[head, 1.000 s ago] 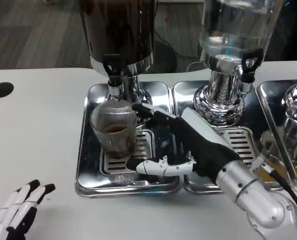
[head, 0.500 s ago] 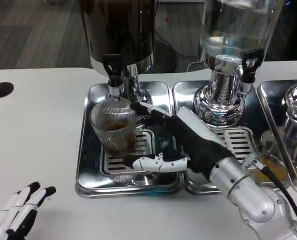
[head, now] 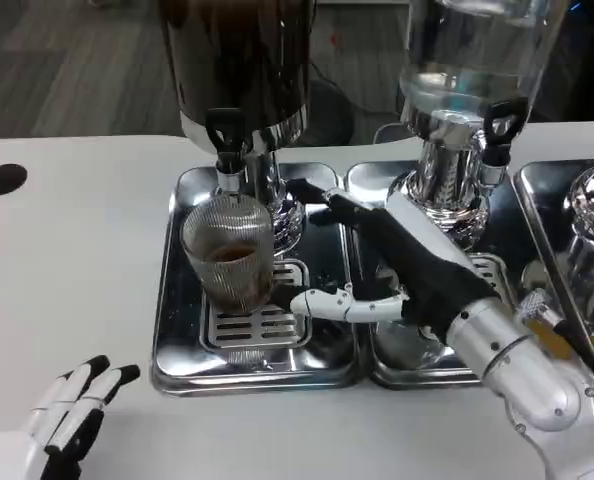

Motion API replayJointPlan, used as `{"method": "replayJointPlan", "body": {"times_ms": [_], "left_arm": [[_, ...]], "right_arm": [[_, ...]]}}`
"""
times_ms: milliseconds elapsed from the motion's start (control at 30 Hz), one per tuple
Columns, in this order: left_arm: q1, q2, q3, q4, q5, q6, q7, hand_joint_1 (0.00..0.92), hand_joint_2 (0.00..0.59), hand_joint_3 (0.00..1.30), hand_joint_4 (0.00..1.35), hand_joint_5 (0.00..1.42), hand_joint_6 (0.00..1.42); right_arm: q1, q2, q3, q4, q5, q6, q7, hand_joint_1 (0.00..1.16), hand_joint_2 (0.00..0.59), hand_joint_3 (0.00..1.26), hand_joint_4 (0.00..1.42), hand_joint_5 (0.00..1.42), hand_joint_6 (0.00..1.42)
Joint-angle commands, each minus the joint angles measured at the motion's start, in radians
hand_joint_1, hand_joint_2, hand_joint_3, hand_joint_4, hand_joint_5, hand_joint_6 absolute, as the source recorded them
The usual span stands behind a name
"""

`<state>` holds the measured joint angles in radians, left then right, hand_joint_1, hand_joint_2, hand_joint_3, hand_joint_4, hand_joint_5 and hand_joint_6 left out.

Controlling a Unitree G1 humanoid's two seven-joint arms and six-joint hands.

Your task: Grasp the cup under the faucet to collect the drink, then remove the cup.

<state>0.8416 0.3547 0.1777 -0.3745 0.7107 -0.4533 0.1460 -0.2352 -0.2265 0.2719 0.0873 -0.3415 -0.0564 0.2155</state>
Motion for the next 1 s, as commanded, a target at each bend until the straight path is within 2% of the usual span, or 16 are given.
{"method": "replayJointPlan", "body": {"times_ms": [33,367,1000], "left_arm": [[0.007,-0.001,-0.006,-0.007,0.002,0.011,-0.011,0.0,0.043,0.15,0.04,0.06,0.34],[0.029,0.004,-0.002,0.02,-0.003,0.001,-0.001,0.0,0.043,0.15,0.04,0.06,0.34],[0.033,0.004,-0.049,0.043,0.015,0.016,-0.009,0.0,0.042,0.15,0.04,0.06,0.34]], "right_arm": [[-0.053,0.016,0.009,0.057,0.012,-0.026,0.006,0.69,0.131,0.12,0.1,0.12,0.04],[-0.116,0.056,0.027,0.185,0.014,-0.072,-0.01,0.69,0.129,0.12,0.09,0.12,0.06],[-0.197,0.086,0.017,0.336,0.025,-0.135,-0.032,0.7,0.123,0.12,0.09,0.12,0.08]]}}
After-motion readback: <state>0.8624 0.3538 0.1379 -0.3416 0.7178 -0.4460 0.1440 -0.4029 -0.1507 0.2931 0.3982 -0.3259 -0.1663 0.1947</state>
